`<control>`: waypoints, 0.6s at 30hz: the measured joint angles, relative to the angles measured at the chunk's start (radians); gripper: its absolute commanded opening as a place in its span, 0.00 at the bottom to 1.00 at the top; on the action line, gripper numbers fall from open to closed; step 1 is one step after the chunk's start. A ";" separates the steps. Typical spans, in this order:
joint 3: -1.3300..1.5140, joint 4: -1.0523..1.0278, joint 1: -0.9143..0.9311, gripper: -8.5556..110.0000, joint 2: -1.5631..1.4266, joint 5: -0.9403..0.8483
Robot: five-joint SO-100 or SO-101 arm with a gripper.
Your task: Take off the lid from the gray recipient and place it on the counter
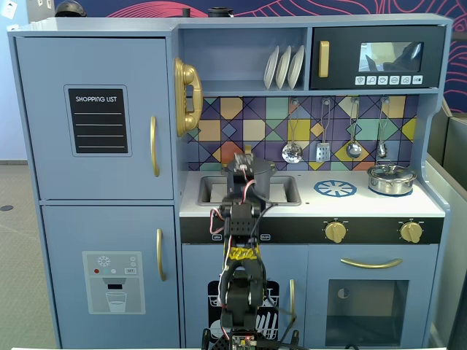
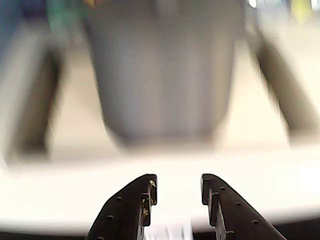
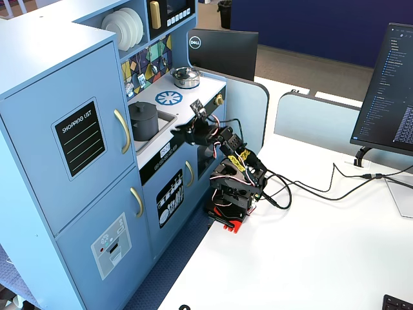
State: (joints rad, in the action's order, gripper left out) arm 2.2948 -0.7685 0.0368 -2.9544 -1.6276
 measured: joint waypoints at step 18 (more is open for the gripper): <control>-0.110 0.491 0.006 0.22 0.376 0.006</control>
State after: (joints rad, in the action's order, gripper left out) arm 2.1844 -0.2777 0.0430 -2.5786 -1.6214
